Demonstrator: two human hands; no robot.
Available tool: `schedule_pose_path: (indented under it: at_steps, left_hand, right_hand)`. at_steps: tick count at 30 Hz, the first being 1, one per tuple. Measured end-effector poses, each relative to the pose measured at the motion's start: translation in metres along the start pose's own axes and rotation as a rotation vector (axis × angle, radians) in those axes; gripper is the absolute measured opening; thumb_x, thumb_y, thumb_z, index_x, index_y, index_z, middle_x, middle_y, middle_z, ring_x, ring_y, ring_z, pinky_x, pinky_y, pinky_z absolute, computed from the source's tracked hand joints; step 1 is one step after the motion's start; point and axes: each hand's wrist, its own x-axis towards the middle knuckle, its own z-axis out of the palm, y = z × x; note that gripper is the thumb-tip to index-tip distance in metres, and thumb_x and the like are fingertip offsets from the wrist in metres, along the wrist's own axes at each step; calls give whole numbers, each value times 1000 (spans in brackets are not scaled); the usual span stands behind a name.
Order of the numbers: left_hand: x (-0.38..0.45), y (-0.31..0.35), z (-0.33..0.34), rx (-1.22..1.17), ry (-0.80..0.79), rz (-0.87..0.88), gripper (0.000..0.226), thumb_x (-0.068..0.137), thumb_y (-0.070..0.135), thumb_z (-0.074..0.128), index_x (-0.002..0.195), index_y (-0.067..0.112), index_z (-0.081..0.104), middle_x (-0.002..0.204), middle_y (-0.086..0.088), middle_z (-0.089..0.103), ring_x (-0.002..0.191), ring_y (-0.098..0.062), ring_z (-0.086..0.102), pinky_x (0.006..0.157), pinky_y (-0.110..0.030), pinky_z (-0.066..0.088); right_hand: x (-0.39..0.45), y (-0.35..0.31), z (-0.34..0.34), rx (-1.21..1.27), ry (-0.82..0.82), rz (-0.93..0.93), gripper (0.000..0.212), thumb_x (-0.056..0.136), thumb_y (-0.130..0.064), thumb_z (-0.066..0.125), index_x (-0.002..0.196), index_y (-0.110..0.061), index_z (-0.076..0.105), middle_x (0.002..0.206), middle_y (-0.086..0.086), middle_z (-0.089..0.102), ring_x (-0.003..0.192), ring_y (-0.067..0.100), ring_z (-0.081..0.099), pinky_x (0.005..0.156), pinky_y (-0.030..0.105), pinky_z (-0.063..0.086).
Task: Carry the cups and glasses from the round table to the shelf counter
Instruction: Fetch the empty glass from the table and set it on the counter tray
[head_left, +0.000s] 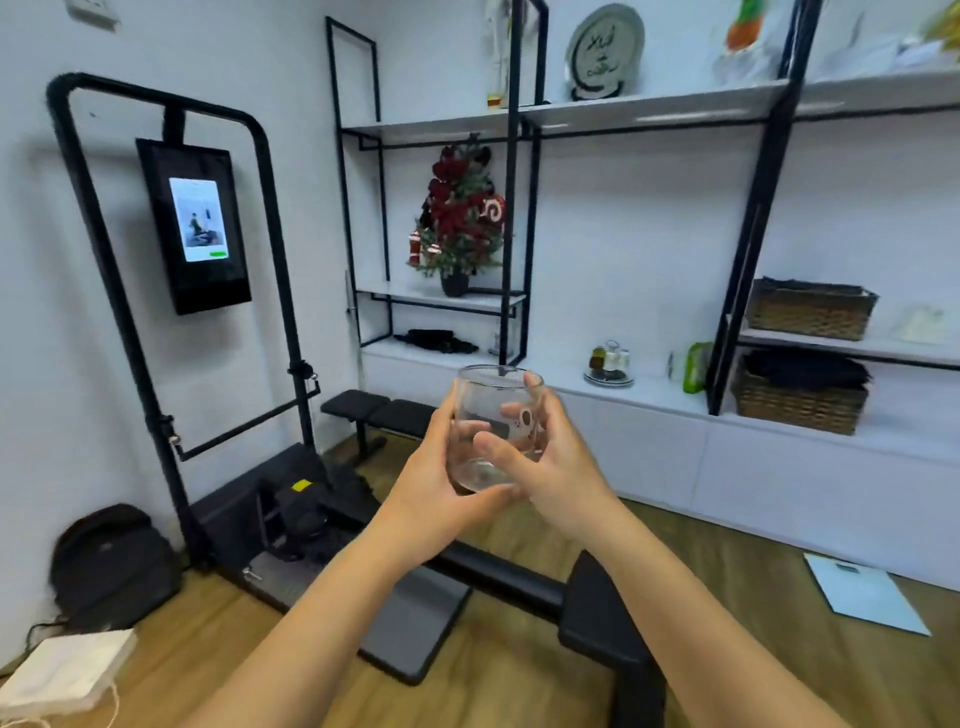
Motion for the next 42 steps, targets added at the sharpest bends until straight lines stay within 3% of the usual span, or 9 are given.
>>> schedule_pose_path:
  at_steps: [5, 10, 15, 21, 25, 30, 34, 39, 42]
  left_hand:
    - [75, -8, 109, -74, 20, 32, 116, 66, 61, 94, 155, 64, 21, 126, 19, 64, 125, -6, 64, 96, -22, 54]
    - [141, -14, 215, -142, 14, 44, 106, 63, 64, 94, 146, 63, 28, 133, 23, 64, 124, -8, 66, 95, -31, 55]
    - [201, -20, 305, -170, -36, 49, 100, 65, 49, 91, 146, 53, 32, 125, 24, 66, 119, -9, 68, 93, -30, 58]
    - [282, -39, 387, -173, -91, 77, 99, 69, 30, 96, 143, 50, 33, 135, 5, 62, 117, -6, 68, 99, -31, 57]
    - [349, -66, 435, -189, -78, 97, 99, 67, 38, 93, 145, 49, 33, 138, 4, 61, 121, -8, 67, 103, -38, 56]
    - [444, -99, 480, -190, -25, 112, 97, 66, 44, 90, 144, 55, 33, 137, 8, 63, 121, -20, 70, 104, -53, 56]
    - [511, -119, 513, -182, -21, 129, 92, 67, 44, 90, 138, 63, 35, 133, 14, 64, 120, -19, 69, 100, -47, 59]
    - [581, -147, 562, -170, -40, 109, 90, 66, 44, 89, 136, 63, 35, 136, 10, 60, 121, -11, 68, 92, -33, 60]
    - [620, -169, 592, -139, -25, 105, 91, 68, 42, 89, 137, 61, 34, 136, 12, 59, 120, -13, 68, 96, -44, 61]
  right_hand:
    - [19, 32, -123, -54, 25, 1, 95, 79, -61, 72, 155, -48, 16, 135, -21, 51, 114, 4, 59, 92, 33, 56]
    - [38, 66, -233, -83, 98, 9, 89, 80, -63, 73, 154, -45, 28, 131, -19, 56, 109, 4, 63, 85, 25, 55]
    - [58, 101, -320, -85, 200, 21, 65, 67, -74, 71, 119, -78, 33, 125, -22, 57, 103, 4, 67, 80, 23, 57]
    - [99, 151, -407, -99, 254, 9, 89, 77, -63, 74, 152, -44, 31, 128, -18, 56, 103, 1, 66, 80, 14, 52]
    - [147, 189, -462, -87, 267, -14, 68, 88, -43, 75, 144, -48, 37, 125, -13, 58, 102, 0, 66, 77, 12, 52]
    - [224, 228, -526, -117, 254, -20, 78, 89, -44, 73, 154, -38, 30, 133, -10, 56, 115, 10, 62, 86, 18, 55]
    - [277, 256, -574, -128, 239, -16, 84, 89, -47, 72, 155, -42, 21, 134, -14, 52, 116, 8, 59, 80, 6, 49]
    - [330, 299, -636, -149, 216, -7, 90, 87, -50, 70, 158, -41, 15, 137, -11, 51, 121, 11, 57, 88, 17, 49]
    - [362, 331, -673, -137, 191, -10, 91, 88, -48, 70, 159, -39, 15, 138, -10, 50, 121, 12, 57, 90, 19, 50]
